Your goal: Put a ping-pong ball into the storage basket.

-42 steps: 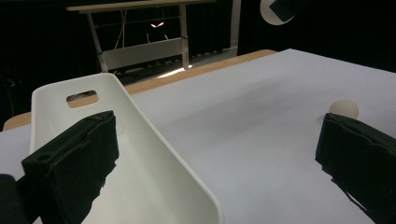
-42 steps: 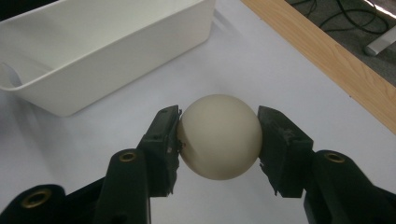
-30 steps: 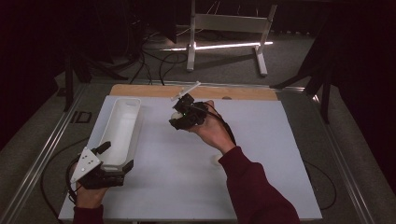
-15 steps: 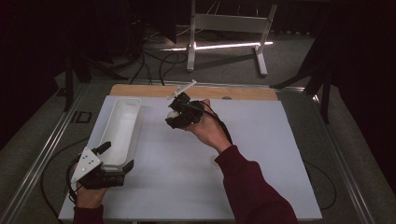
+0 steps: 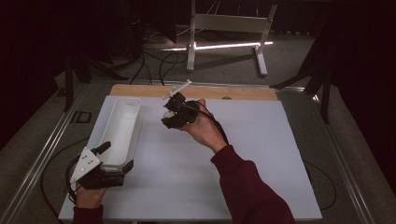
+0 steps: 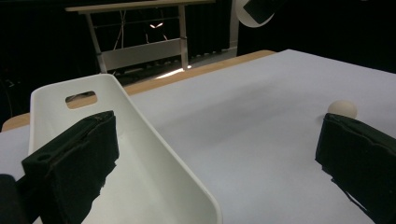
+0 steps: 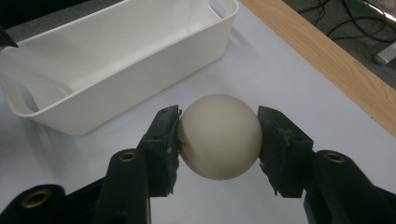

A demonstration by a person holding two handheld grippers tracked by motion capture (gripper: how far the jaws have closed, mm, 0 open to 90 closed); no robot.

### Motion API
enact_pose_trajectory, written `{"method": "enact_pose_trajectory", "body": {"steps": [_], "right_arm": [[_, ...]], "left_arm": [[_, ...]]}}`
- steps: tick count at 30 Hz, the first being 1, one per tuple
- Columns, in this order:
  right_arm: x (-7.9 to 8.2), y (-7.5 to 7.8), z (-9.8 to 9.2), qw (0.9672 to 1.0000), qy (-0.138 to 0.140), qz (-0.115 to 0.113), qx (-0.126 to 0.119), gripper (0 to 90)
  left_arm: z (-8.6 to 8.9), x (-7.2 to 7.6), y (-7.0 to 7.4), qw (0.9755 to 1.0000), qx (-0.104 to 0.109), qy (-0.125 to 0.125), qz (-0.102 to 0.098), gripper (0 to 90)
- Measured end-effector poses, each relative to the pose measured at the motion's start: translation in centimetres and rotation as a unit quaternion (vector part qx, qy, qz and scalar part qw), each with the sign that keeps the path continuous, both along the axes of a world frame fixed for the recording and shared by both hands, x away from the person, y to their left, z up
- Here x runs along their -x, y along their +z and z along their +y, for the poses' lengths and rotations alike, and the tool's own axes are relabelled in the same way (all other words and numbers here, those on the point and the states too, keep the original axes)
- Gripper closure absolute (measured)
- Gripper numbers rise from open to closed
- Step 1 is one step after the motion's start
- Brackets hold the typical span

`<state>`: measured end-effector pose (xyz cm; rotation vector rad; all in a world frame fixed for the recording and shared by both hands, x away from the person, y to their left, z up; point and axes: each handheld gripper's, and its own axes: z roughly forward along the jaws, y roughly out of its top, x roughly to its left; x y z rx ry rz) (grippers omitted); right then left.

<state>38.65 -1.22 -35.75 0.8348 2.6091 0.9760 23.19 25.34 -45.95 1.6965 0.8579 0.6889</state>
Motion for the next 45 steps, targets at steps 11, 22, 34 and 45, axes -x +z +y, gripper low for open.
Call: {"method": "enact_pose_trajectory", "body": {"steps": [11,22,34,45], "right_arm": [[-0.2,0.0,0.8,1.0,0.003,-0.003,0.006,50.2],[-0.1,0.0,1.7,1.0,0.008,-0.004,0.003,50.2],[0.1,-0.1,2.6,0.9997,0.021,-0.008,0.008,50.3],[0.2,0.0,3.5,0.9996,0.027,-0.01,0.005,50.2]], "left_arm": [[0.0,0.0,0.0,1.0,-0.002,-0.005,0.002,0.1],[0.0,0.0,0.0,1.0,-0.002,-0.007,0.003,0.1],[-0.1,0.0,0.1,1.0,0.001,-0.007,0.001,0.1],[0.0,0.0,0.1,1.0,0.0,-0.008,0.001,0.1]]}}
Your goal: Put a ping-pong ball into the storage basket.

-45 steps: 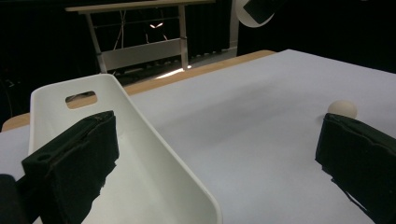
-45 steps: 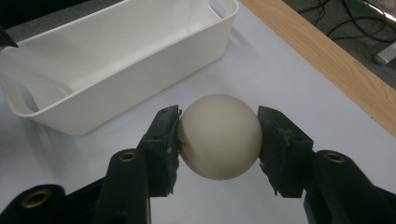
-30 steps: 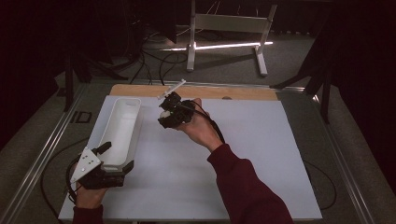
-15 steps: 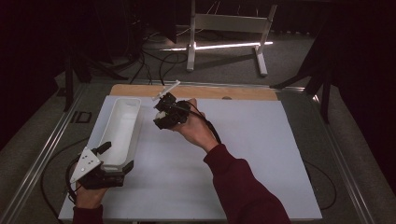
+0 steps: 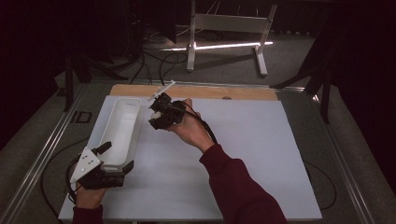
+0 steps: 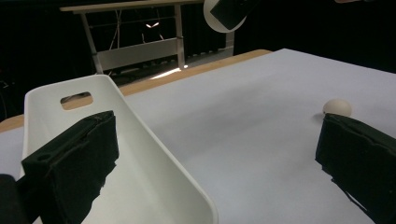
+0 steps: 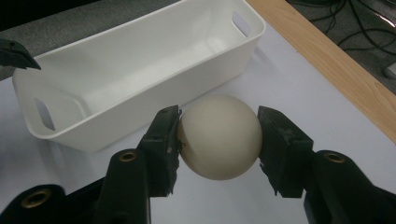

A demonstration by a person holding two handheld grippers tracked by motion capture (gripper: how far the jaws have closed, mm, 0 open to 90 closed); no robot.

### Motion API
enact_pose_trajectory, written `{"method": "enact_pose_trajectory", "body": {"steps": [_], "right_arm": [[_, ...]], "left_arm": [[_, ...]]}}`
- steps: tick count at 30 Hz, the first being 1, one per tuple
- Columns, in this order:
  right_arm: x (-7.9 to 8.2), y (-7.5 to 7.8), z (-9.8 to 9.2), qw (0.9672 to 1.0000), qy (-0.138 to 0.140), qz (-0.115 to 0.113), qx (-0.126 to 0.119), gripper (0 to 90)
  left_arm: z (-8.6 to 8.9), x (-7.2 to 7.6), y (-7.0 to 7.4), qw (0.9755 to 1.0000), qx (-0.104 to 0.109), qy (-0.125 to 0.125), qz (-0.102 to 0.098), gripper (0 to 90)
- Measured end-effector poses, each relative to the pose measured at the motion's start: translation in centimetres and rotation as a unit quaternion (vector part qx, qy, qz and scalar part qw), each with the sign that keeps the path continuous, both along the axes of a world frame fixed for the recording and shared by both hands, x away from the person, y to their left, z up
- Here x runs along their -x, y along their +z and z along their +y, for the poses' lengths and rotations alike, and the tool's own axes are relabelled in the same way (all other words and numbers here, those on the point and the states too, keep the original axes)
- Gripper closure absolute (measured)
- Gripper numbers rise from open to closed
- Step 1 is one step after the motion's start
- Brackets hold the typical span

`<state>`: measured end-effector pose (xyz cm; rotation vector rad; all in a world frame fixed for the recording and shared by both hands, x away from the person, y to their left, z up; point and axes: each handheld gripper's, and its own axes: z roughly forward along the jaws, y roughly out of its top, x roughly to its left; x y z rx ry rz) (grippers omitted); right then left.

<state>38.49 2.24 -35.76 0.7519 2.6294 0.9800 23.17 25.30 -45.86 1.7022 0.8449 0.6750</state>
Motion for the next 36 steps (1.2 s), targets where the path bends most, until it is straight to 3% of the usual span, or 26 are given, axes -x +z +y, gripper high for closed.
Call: {"method": "enact_pose_trajectory", "body": {"steps": [36], "right_arm": [[0.2,0.3,2.4,0.9998,0.016,0.005,-0.006,50.3]], "left_arm": [[-0.1,0.0,0.0,1.0,0.0,-0.002,0.001,0.1]]}}
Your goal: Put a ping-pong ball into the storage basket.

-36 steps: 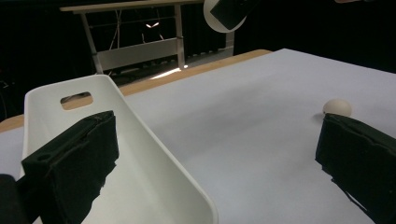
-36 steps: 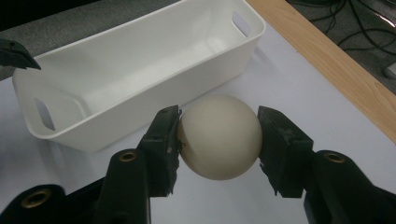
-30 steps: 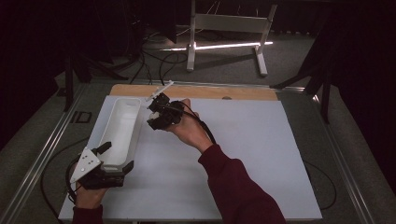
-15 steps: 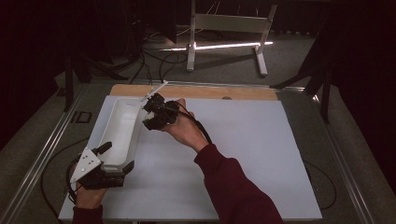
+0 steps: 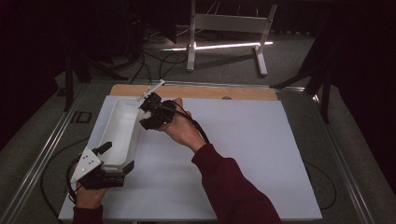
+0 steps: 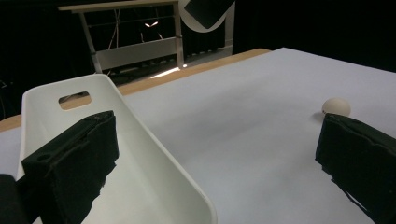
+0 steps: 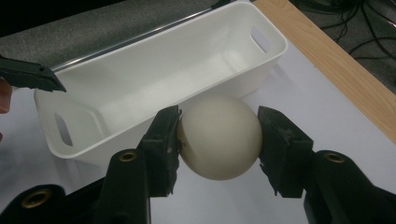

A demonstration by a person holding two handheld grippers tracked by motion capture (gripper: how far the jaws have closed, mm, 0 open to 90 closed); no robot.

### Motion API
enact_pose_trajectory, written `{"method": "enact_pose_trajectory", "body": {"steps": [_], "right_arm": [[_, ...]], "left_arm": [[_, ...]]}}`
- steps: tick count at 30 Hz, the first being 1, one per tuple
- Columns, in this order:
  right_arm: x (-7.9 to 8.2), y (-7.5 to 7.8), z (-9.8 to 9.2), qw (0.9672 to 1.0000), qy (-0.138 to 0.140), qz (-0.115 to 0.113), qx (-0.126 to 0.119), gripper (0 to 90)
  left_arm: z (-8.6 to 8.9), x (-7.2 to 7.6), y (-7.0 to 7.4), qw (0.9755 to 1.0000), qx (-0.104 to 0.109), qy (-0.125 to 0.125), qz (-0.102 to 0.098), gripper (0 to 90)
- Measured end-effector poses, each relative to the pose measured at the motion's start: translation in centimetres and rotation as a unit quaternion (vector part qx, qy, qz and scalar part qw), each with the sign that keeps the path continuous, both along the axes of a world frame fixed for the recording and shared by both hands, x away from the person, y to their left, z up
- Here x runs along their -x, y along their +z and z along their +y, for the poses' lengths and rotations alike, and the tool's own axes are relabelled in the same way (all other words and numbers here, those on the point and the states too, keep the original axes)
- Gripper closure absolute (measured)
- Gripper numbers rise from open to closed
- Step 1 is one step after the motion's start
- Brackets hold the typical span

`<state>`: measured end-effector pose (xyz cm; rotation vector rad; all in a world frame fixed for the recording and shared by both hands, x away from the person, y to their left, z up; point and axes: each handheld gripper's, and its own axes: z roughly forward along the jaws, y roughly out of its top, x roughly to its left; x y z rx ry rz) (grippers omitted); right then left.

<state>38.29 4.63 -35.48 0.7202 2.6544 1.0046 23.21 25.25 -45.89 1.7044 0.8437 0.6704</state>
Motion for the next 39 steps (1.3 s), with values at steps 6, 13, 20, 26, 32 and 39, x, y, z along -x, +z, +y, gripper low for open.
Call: {"method": "enact_pose_trajectory", "body": {"steps": [6,13,20,26,32,39], "right_arm": [[0.1,0.1,0.4,1.0,0.002,0.0,-0.004,50.3],[0.3,0.1,1.2,0.9999,0.011,0.0,-0.004,50.3],[0.4,0.2,1.8,0.9999,0.016,-0.002,-0.003,50.3],[0.4,0.2,2.3,0.9998,0.022,-0.001,-0.005,50.3],[0.3,0.0,2.7,0.9997,0.023,0.001,-0.005,50.3],[0.2,-0.1,3.3,0.9996,0.026,0.001,-0.005,50.3]], "left_arm": [[0.0,0.0,0.0,1.0,0.0,0.0,0.0,0.1],[0.0,0.0,0.1,1.0,-0.002,0.0,-0.001,0.1],[-0.1,0.0,0.0,1.0,-0.002,-0.001,-0.001,0.1],[-0.2,0.0,0.1,1.0,-0.004,-0.003,-0.001,0.1],[-0.1,0.0,0.1,1.0,-0.003,-0.003,-0.003,0.1],[-0.1,0.0,0.1,1.0,-0.004,-0.002,-0.002,0.1]]}}
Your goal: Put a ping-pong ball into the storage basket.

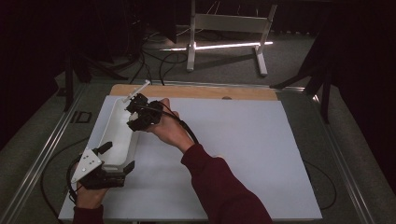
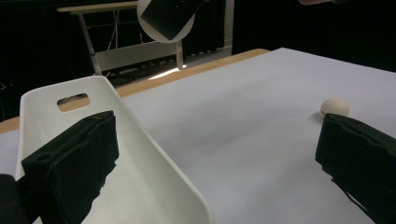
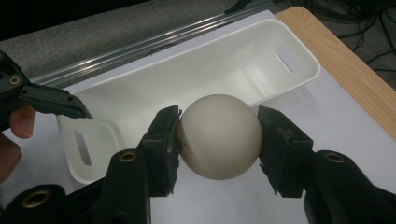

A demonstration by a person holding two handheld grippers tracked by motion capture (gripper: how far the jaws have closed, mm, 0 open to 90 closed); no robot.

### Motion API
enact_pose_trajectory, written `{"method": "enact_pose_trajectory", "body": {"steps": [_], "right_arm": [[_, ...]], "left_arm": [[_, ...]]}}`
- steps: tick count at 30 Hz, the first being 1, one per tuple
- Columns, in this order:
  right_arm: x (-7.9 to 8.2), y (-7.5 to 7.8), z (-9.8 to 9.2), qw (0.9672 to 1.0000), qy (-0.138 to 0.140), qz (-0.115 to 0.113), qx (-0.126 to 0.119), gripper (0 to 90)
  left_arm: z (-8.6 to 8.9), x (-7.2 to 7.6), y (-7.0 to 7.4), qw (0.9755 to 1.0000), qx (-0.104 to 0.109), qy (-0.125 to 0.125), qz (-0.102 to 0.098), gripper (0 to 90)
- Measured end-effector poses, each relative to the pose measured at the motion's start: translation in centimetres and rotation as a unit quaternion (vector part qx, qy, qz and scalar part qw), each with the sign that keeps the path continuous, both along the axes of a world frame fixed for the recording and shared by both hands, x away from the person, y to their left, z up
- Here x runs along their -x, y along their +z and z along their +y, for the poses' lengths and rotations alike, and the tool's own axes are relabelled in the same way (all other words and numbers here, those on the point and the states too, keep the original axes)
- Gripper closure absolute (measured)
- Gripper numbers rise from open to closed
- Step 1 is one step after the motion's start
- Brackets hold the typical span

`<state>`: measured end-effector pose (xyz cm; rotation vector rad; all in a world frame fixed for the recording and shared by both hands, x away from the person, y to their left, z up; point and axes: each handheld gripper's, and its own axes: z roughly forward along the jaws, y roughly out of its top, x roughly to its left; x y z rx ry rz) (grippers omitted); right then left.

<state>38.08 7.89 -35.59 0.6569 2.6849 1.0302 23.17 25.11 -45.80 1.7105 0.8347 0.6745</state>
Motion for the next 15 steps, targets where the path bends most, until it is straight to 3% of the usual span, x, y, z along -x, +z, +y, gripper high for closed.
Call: {"method": "enact_pose_trajectory", "body": {"steps": [15], "right_arm": [[-0.15,0.01,0.64,1.0,-0.005,0.002,-0.004,50.2]], "left_arm": [[0.01,0.08,0.09,1.0,0.002,-0.001,-0.002,0.1]]}}
